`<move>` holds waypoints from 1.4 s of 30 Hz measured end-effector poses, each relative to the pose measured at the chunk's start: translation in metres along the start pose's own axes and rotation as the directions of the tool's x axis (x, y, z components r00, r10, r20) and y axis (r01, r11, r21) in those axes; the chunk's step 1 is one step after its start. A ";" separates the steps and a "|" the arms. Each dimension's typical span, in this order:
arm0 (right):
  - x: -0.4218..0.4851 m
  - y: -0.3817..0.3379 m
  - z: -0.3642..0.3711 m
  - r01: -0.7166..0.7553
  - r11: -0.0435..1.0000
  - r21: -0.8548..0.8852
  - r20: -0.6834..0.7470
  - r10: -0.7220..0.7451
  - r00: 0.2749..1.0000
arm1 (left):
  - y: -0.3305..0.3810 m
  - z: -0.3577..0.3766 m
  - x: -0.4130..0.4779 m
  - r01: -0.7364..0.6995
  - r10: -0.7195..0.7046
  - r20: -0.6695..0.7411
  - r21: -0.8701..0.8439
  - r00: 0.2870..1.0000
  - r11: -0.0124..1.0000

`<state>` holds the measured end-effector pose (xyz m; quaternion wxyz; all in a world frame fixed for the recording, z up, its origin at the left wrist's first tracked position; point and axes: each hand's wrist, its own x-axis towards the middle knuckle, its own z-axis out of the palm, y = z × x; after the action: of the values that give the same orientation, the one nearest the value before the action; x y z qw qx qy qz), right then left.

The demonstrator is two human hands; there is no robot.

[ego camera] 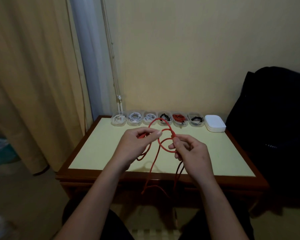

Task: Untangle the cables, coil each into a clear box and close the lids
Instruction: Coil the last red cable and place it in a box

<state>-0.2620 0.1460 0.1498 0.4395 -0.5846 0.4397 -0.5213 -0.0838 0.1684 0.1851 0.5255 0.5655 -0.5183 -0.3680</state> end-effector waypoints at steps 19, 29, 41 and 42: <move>0.000 0.013 0.000 0.061 0.870 -0.489 0.151 0.015 0.988 | -0.012 0.011 0.005 0.043 -0.044 0.001 0.207 0.999 0.977; 0.001 0.014 0.000 0.020 0.816 -0.577 -0.090 -0.088 0.992 | -0.021 0.008 0.008 -0.018 0.059 -0.086 0.415 0.995 0.910; 0.001 -0.005 -0.010 -0.301 0.937 0.177 0.191 0.268 0.944 | -0.018 0.003 0.012 -0.022 0.021 0.004 0.333 1.000 0.943; 0.001 -0.005 -0.011 -0.316 0.925 0.211 0.232 0.267 0.935 | -0.018 0.003 0.012 -0.021 0.018 0.010 0.327 1.000 0.945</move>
<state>-0.2731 0.1457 0.1555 0.6230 -0.5028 0.4080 -0.4389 -0.0806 0.1547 0.1688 0.4261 0.6383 -0.5797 -0.2737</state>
